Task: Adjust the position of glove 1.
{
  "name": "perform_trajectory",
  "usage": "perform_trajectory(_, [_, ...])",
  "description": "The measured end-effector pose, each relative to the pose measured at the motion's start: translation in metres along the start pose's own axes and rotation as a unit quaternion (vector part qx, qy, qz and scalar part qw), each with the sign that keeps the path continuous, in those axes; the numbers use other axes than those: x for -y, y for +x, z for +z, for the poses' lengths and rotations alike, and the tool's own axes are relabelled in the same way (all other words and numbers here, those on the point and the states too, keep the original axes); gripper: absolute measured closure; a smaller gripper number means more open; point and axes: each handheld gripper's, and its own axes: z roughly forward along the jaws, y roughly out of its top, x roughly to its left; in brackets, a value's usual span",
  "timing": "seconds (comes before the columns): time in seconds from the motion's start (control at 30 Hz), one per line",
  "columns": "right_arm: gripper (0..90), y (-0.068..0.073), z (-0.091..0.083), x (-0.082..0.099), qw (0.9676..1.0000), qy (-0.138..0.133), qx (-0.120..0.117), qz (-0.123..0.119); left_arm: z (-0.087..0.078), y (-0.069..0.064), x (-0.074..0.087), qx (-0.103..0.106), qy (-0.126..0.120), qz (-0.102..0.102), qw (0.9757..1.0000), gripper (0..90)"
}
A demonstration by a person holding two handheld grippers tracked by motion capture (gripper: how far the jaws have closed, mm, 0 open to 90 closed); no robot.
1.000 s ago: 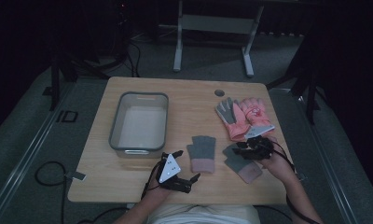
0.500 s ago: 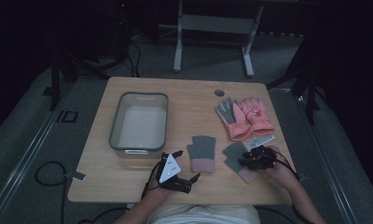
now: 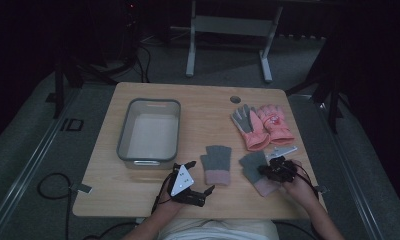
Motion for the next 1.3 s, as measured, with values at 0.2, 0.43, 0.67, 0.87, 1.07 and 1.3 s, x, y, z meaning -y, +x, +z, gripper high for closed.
perform_trajectory(0.2, [85.0, 0.010, -0.046, -0.010, 0.9931, -0.069, 0.025, 0.092, 0.000, 0.000, 0.000, -0.001, 0.000, 0.000, 1.0000, 0.0])
perform_trajectory(0.43, [85.1, 0.017, -0.055, -0.001, 0.9847, -0.078, 0.054, 0.146, 0.000, 0.000, 0.000, -0.003, -0.001, 0.003, 1.0000, 0.0])
perform_trajectory(0.67, [85.0, 0.010, -0.035, 0.013, 0.9825, -0.055, 0.074, 0.162, 0.000, -0.001, 0.000, -0.003, 0.000, 0.005, 1.0000, 0.0])
perform_trajectory(0.87, [84.9, 0.001, -0.017, 0.021, 0.9810, -0.037, 0.086, 0.170, 0.000, 0.000, 0.000, -0.003, -0.001, 0.004, 1.0000, 0.0])
perform_trajectory(1.07, [82.8, -0.006, -0.007, 0.025, 0.9810, -0.020, 0.100, 0.165, 0.000, -0.001, 0.000, -0.003, -0.001, 0.005, 1.0000, 0.0])
perform_trajectory(1.3, [75.6, -0.008, -0.004, 0.026, 0.9846, -0.014, 0.099, 0.143, 0.000, -0.001, 0.000, -0.003, -0.001, 0.005, 1.0000, 0.0])
